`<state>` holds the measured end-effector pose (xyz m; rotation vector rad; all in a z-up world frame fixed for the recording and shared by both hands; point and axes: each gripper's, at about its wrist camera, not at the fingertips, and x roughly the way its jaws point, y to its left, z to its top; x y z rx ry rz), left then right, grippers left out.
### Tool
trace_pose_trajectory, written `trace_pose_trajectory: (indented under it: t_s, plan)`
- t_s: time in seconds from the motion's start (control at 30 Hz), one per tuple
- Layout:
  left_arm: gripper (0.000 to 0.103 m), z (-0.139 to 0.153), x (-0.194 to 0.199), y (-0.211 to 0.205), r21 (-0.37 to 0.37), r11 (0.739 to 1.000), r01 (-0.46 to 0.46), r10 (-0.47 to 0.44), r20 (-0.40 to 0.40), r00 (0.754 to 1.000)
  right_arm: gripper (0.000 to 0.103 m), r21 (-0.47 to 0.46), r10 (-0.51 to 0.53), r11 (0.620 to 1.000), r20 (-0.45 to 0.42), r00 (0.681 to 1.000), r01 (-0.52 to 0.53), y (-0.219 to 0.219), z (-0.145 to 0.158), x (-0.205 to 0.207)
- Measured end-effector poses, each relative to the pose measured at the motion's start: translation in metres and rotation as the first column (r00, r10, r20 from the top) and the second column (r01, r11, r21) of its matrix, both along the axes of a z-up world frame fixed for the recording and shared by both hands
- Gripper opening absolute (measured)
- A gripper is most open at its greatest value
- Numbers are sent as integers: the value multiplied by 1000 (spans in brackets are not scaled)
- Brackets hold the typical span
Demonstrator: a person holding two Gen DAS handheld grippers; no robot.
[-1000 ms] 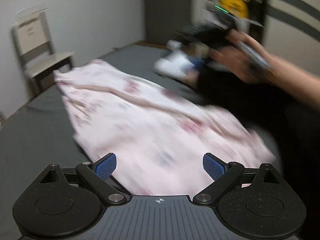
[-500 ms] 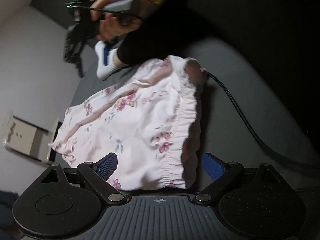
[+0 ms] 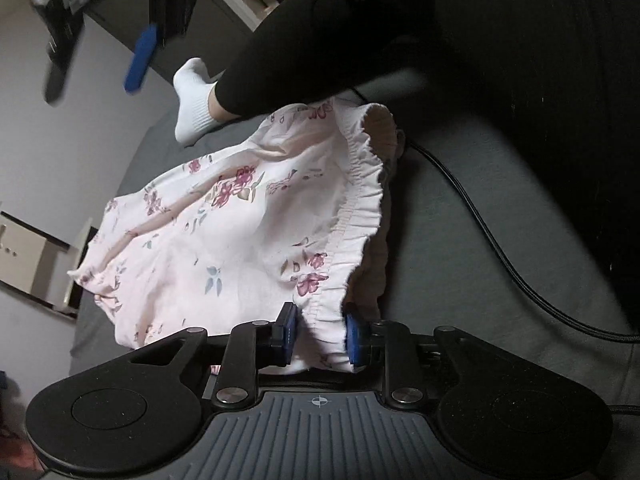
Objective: Fold clothes
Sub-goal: 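Grasp the elastic hem of the folded sheet with the left gripper, then hold the elastic hem with the left gripper while the right gripper grasps the hem beside it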
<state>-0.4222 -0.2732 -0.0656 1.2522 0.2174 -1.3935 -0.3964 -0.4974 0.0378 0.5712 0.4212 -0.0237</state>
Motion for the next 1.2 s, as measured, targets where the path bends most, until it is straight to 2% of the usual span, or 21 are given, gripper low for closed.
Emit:
trace_pose_trajectory:
  t_s: [0.1,0.17,0.2,0.27,0.33,0.43,0.47,0.53,0.6,0.7,0.73,0.83,0.9,1.0,1.03,1.1,1.2]
  plan:
    - [25,6,13,-5,33,999,-10,14,-111,994,84,-136,34,989,-157,987,-56,46,28,-1]
    - [25,10,29,-10,58,998,-34,46,-224,974,86,-324,74,933,-243,967,-153,89,44,-3]
    - [25,12,39,-14,73,996,-51,70,-285,956,86,-411,99,883,-306,947,-225,111,45,-2]
    - [25,17,58,-18,91,993,-69,98,-375,922,86,-554,121,748,-427,896,-365,154,39,1]
    - [25,22,72,-20,86,993,-76,106,-431,896,86,-650,109,592,-522,846,-477,190,20,3]
    - [25,23,88,-21,111,991,-79,125,-519,846,86,-746,30,294,-618,786,-598,237,-33,0]
    - [25,24,92,-21,115,991,-72,124,-540,832,86,-755,-5,217,-635,772,-619,249,-50,-1]
    - [25,23,97,-20,120,990,-70,126,-574,809,87,-748,-45,129,-661,749,-651,263,-78,-1]
    - [25,21,103,-20,122,989,-85,142,-609,780,87,-712,-47,150,-699,714,-686,273,-93,6]
    - [26,17,115,-22,121,985,-121,171,-665,727,87,-683,-42,212,-720,692,-698,282,-106,12]
    - [26,16,119,-22,119,984,-135,180,-680,711,87,-691,-65,194,-718,693,-697,284,-111,12]
    - [26,13,130,-22,112,979,-170,199,-713,673,87,-728,-145,77,-684,715,-681,295,-128,12]
    - [26,12,134,-22,104,978,-183,200,-728,656,87,-738,-156,43,-670,725,-673,300,-133,12]
    - [26,9,138,-26,102,977,-186,199,-745,636,93,-756,-178,8,-645,743,-654,303,-138,12]
    - [26,9,139,-26,102,977,-186,199,-747,634,99,-763,-186,-3,-635,750,-647,304,-139,12]
    - [26,11,138,-25,93,977,-190,195,-746,637,100,-779,-211,-10,-611,763,-627,302,-141,14]
    - [26,13,138,-21,81,982,-170,173,-752,637,99,-792,-252,-1,-591,767,-610,297,-142,19]
